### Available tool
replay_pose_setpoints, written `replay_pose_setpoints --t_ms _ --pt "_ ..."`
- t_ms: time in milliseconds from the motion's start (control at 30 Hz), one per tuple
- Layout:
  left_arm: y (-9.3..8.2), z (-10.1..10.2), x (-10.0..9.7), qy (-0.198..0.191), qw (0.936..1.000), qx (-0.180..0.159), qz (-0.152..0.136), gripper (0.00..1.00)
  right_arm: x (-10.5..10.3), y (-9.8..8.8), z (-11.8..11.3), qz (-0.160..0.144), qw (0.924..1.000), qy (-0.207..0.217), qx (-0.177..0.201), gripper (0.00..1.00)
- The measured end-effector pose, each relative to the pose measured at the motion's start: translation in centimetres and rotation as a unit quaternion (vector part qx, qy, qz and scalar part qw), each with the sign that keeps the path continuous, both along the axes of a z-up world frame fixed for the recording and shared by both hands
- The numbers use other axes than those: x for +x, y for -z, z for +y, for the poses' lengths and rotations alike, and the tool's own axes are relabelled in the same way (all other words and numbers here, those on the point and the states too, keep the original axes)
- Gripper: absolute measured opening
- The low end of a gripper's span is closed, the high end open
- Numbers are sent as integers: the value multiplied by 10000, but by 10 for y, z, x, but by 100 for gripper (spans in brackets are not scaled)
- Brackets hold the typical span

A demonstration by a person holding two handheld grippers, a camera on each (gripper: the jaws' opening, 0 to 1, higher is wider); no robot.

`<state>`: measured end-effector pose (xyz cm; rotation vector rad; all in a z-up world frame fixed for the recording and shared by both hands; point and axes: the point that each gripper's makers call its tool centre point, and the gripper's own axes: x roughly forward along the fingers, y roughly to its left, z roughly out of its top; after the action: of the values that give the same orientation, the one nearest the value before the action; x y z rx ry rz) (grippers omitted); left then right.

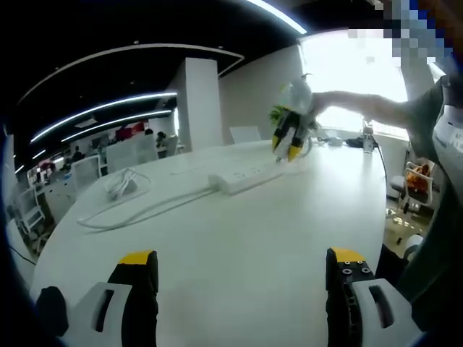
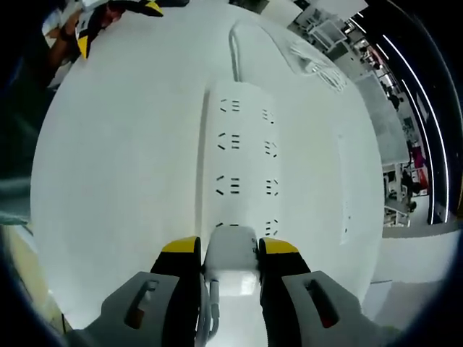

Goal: Straighten the power strip on the desk, plug the charger into it

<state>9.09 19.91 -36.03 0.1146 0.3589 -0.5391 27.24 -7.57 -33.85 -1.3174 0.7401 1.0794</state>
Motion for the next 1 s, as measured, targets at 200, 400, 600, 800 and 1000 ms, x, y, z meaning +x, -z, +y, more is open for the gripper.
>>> replay_pose_setpoints --t_ms 200,400,600,800,1000 --pt "1 3 0 -10 10000 -15 1 100 1 2 4 -20 9999 4 -170 29" --pt "1 7 0 -45 10000 -18 1 100 1 2 4 19 9997 8 -231 29" --pt "2 5 1 -21 10000 -40 -2 100 1 2 5 21 9996 51 -262 29" --pt "4 6 1 -33 10000 -36 19 100 0 3 9 22 9994 46 -341 29" --pt "3 6 1 -42 10000 -39 0 100 0 3 11 2 9994 -12 -359 29"
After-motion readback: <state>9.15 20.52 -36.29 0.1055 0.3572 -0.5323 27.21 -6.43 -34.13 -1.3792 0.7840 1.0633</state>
